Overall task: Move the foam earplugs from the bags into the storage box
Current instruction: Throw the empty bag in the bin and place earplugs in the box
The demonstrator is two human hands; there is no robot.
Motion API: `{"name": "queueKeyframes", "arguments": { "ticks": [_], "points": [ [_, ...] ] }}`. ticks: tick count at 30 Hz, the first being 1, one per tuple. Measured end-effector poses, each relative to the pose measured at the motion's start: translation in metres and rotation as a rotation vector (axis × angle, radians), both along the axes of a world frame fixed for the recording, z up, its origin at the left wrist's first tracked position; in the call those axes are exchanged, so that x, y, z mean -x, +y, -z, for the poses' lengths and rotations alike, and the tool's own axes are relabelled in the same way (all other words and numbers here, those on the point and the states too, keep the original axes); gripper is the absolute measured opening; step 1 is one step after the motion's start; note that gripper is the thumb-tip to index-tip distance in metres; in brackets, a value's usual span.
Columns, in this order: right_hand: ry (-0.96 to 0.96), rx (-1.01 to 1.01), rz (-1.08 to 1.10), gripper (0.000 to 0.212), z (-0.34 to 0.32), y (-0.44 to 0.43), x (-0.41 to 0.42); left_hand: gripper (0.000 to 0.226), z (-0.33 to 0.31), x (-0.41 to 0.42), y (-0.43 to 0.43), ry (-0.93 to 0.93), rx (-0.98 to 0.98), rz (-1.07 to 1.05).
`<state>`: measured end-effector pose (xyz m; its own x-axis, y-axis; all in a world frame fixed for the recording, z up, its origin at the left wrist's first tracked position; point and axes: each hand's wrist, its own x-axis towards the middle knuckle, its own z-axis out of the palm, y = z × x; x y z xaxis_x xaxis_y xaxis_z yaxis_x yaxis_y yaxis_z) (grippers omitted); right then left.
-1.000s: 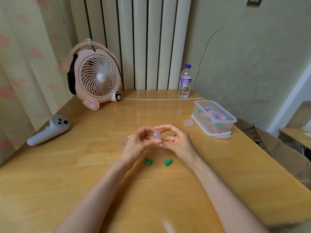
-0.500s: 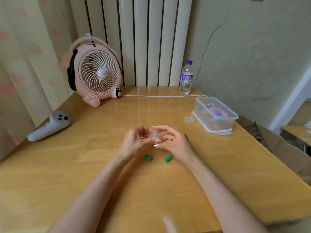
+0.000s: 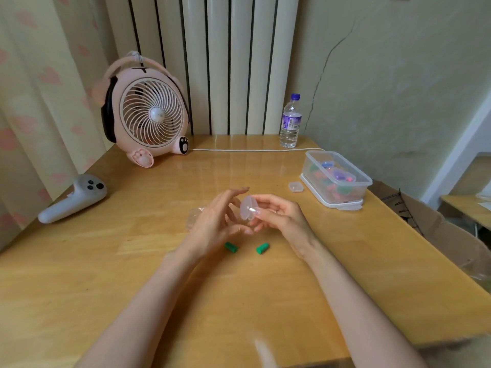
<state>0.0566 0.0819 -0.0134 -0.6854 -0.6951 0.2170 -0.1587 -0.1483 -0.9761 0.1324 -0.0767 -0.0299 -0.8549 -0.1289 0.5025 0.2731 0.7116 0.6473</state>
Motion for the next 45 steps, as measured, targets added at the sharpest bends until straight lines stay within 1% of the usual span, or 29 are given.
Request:
{"name": "queueKeyframes", "arguments": {
  "ticks": [1, 3, 5, 7, 8, 10, 11, 12, 13, 15, 17, 20, 22, 23, 27, 29, 33, 38, 40, 43, 44, 45],
  "points": [
    [-0.039, -0.001, -0.021, 0.028, 0.000, 0.000, 0.001, 0.074, 0.001, 0.000, -0.002, 0.042, 0.062, 0.013],
    [-0.078, -0.034, -0.053, 0.027, 0.000, 0.001, 0.002, 0.063, 0.000, 0.000, -0.003, 0.118, 0.132, 0.044],
    [-0.070, -0.082, -0.055, 0.018, 0.000, 0.003, 0.004, 0.046, -0.003, -0.001, 0.000, 0.178, 0.171, 0.054],
    [-0.049, -0.114, -0.031, 0.015, 0.000, 0.003, 0.005, 0.033, -0.004, -0.001, 0.003, 0.198, 0.166, 0.056],
    [-0.034, -0.131, -0.003, 0.015, 0.000, 0.003, 0.005, 0.031, -0.004, 0.000, 0.003, 0.190, 0.150, 0.054],
    [0.039, -0.196, 0.081, 0.009, 0.002, 0.003, 0.008, 0.035, -0.002, 0.002, 0.001, 0.168, 0.117, 0.023],
    [0.102, -0.254, 0.115, 0.010, 0.004, 0.004, 0.010, 0.038, 0.000, 0.003, -0.002, 0.154, 0.101, -0.011],
    [0.170, -0.332, 0.119, 0.015, 0.006, 0.006, 0.013, 0.039, 0.001, 0.003, -0.005, 0.139, 0.083, -0.053],
    [0.230, -0.427, 0.088, 0.020, 0.006, 0.010, 0.014, 0.040, 0.002, 0.004, -0.008, 0.119, 0.066, -0.095],
    [0.285, -0.582, -0.033, 0.025, 0.006, 0.017, 0.016, 0.041, 0.003, 0.003, -0.014, 0.073, 0.045, -0.158],
    [0.289, -0.638, -0.110, 0.028, 0.006, 0.022, 0.018, 0.039, 0.003, 0.002, -0.018, 0.018, 0.008, -0.203],
    [0.334, -0.675, -0.084, 0.022, 0.007, 0.021, 0.019, 0.037, 0.002, 0.001, -0.020, -0.035, -0.041, -0.281],
    [0.353, -0.678, -0.019, 0.015, 0.009, 0.018, 0.018, 0.038, 0.003, 0.001, -0.020, -0.022, -0.036, -0.305],
    [0.349, -0.649, 0.023, 0.013, 0.009, 0.016, 0.017, 0.038, 0.002, 0.001, -0.021, -0.022, -0.034, -0.303],
    [0.295, -0.326, 0.230, 0.011, 0.009, 0.000, 0.011, 0.044, -0.001, 0.001, -0.017, -0.133, -0.092, -0.220],
    [0.338, -0.267, 0.330, 0.009, 0.011, -0.008, 0.009, 0.047, -0.001, 0.001, -0.013, -0.173, -0.078, -0.179],
    [0.487, -0.341, 0.426, 0.009, 0.019, -0.016, 0.010, 0.047, -0.001, 0.001, -0.006, -0.157, -0.066, -0.082],
    [0.531, -0.448, 0.397, 0.014, 0.025, -0.019, 0.011, 0.047, -0.001, -0.001, -0.006, -0.163, -0.117, -0.044],
    [0.543, -0.415, 0.422, 0.016, 0.022, -0.018, 0.011, 0.045, -0.001, -0.001, -0.007, -0.175, -0.145, -0.067],
    [0.551, -0.317, 0.458, 0.009, 0.016, -0.014, 0.005, 0.043, -0.002, -0.001, -0.011, -0.156, -0.259, -0.183],
    [0.543, -0.349, 0.416, 0.008, 0.014, -0.013, 0.000, 0.042, -0.003, -0.001, -0.014, -0.129, -0.286, -0.230],
    [0.541, -0.422, 0.347, 0.013, 0.014, -0.014, -0.006, 0.040, -0.003, 0.000, -0.017, -0.098, -0.283, -0.279]
  ]
}}
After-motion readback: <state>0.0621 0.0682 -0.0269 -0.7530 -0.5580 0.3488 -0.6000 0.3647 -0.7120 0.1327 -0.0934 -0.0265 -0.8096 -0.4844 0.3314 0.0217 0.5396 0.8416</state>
